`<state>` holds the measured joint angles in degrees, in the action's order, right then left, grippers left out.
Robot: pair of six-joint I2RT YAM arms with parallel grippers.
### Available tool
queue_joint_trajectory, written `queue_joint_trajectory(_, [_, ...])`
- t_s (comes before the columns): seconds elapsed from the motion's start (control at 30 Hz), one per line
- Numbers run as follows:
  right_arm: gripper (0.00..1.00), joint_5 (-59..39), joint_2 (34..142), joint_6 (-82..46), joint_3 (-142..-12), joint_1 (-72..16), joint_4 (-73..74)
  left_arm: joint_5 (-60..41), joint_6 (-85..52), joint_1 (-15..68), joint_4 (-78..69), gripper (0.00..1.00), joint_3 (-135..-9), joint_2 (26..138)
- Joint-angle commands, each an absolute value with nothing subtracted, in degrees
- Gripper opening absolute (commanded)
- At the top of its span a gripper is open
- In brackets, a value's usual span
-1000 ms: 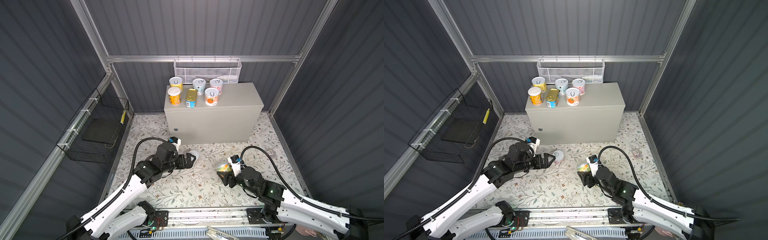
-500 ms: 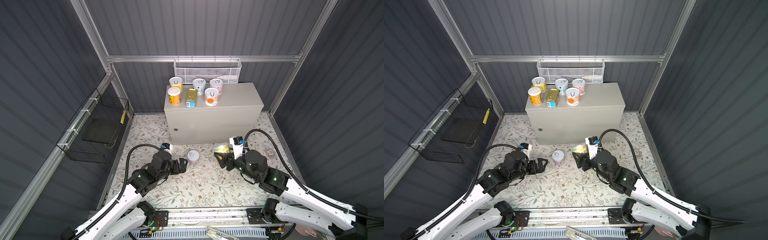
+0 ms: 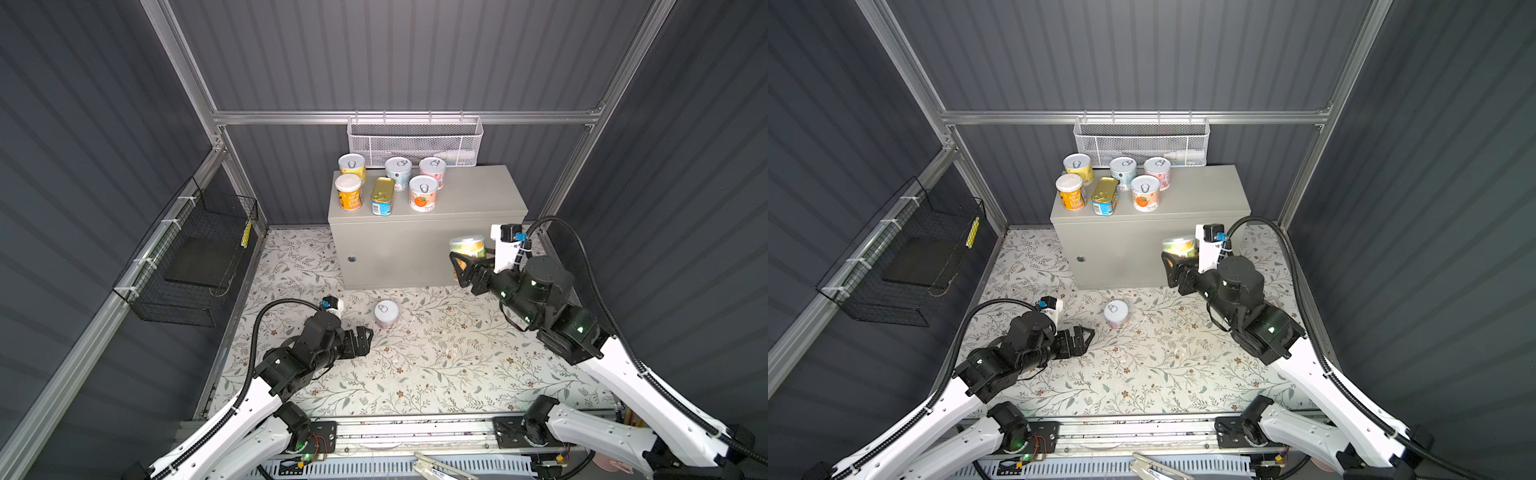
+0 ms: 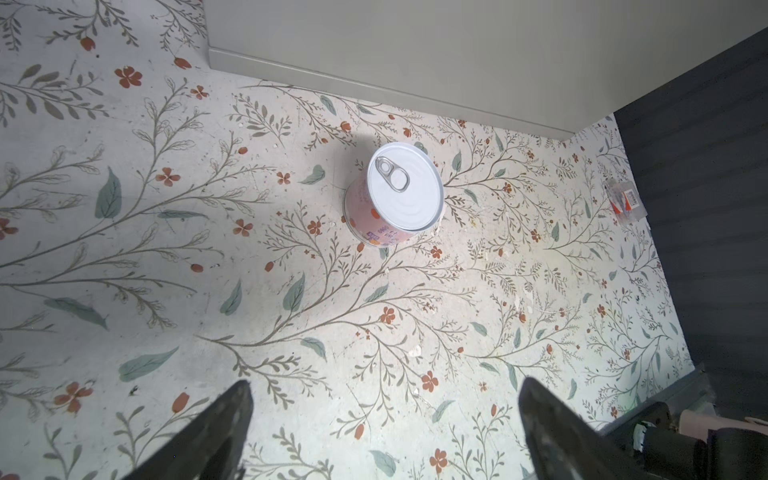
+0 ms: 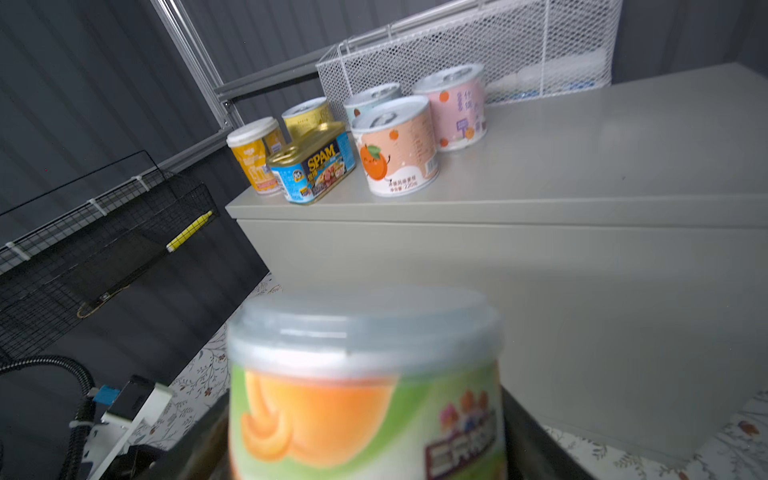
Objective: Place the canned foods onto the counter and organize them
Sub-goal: 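Lift the orange can with the right gripper up to the cabinet top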
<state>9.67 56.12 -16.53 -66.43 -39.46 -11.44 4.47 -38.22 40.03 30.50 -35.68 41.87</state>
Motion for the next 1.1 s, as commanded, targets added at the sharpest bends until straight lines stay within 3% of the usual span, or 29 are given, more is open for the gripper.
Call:
queue_joint_trajectory(0.0, [0.59, 6.18, 58.93, -12.84, -73.94, -37.04, -8.05, 4.13, -37.85, 39.86, 31.46, 1.0, -34.46, 40.92])
queue_joint_trajectory(0.63, [0.58, 0.73, 87.09, -4.77, -108.44, -26.86, -6.5, 5.86, -35.6, 39.9, 33.39, 1.0, -33.46, 40.23])
queue_joint_trajectory(1.07, [0.59, 1.68, 95.44, 0.4, -113.94, -23.04, 4.26, 6.57, -34.19, 39.9, 34.24, 1.0, -34.02, 41.3])
